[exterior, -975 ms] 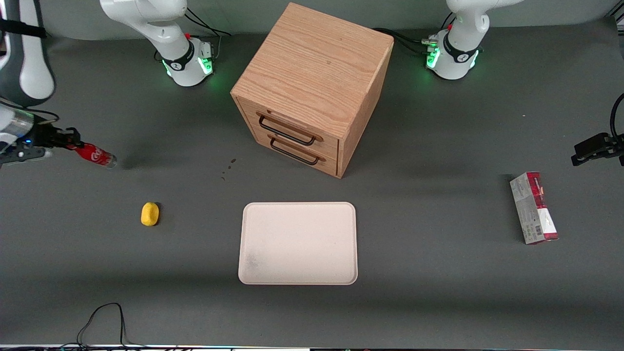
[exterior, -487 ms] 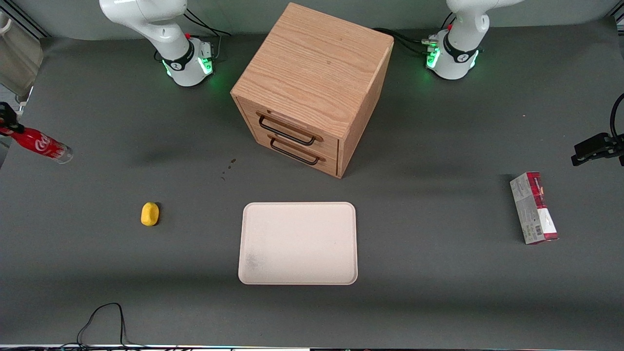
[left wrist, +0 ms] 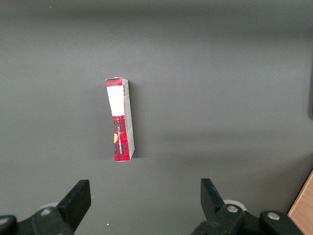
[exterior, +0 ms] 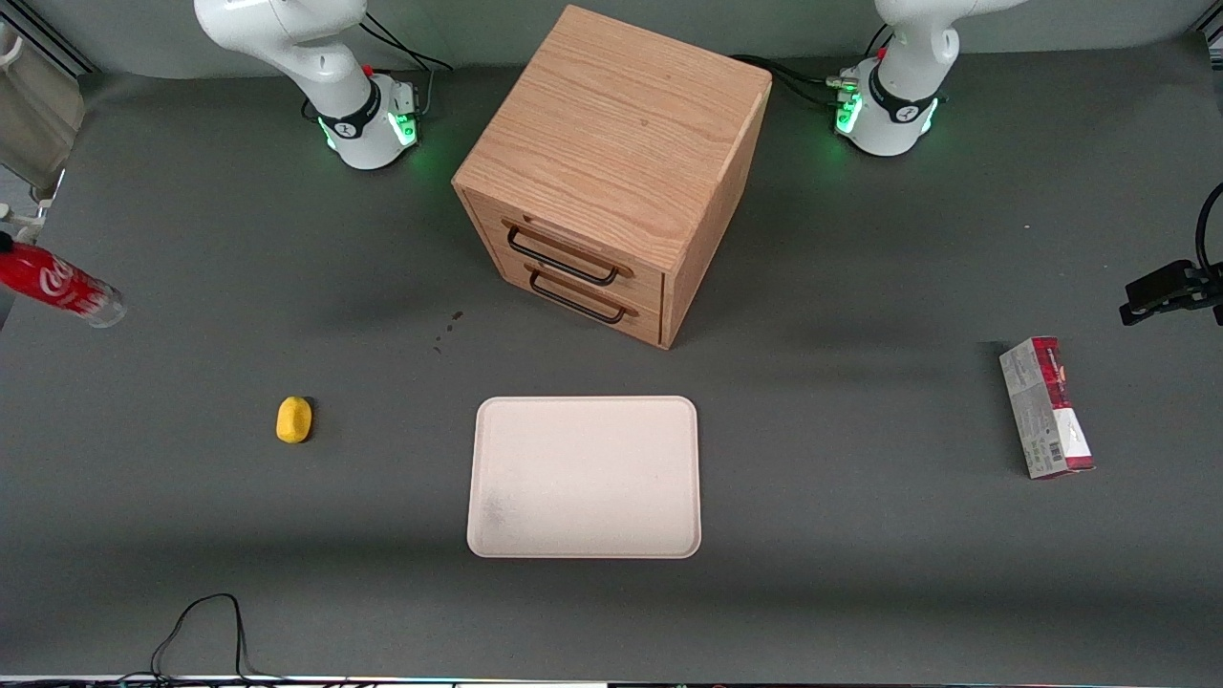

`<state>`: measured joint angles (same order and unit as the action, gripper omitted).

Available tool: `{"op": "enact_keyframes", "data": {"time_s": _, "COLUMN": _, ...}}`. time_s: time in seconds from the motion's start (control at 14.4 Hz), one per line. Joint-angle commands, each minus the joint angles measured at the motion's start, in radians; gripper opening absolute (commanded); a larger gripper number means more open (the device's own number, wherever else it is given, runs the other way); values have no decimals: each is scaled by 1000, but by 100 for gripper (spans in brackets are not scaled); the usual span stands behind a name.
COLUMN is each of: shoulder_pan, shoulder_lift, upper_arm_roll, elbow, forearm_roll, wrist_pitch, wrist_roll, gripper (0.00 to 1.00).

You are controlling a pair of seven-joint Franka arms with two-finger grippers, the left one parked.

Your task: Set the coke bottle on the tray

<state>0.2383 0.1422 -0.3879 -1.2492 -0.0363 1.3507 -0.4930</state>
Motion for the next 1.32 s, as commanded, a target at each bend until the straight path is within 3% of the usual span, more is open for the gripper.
{"op": "enact_keyframes", "data": {"time_s": 0.0, "shoulder_pan": 7, "shoulder_lift": 187, "upper_arm_roll": 85, "elbow": 255, "forearm_roll": 27, "wrist_pitch": -58, "wrist_roll": 31, "gripper": 0}}
{"op": "enact_keyframes", "data": {"time_s": 0.28, "shoulder_pan": 6, "shoulder_lift": 359, "upper_arm_roll": 295, "elbow": 391, "forearm_roll": 26, "wrist_pitch": -42, "wrist_roll": 285, "gripper": 0}}
{"op": "enact_keyframes", "data": {"time_s": 0.56, "shoulder_pan": 32, "shoulder_lift": 424, "upper_arm_roll": 426, "elbow": 427, "forearm_roll": 22, "wrist_pitch": 7, "wrist_roll": 489, "gripper": 0}}
{"op": "enact_keyframes", "data": {"time_s": 0.91, "shoulder_pan": 136, "shoulder_lift": 450, "upper_arm_roll": 449, "elbow": 427, "forearm_roll": 22, "wrist_pitch": 45, "wrist_roll": 568, "gripper": 0}}
{"op": "enact_keyframes", "data": {"time_s": 1.25, "shoulder_pan": 144, "shoulder_lift": 522, "upper_arm_roll": 449, "elbow": 427, "forearm_roll": 24, "wrist_pitch": 169, "wrist_roll": 567, "gripper": 0}}
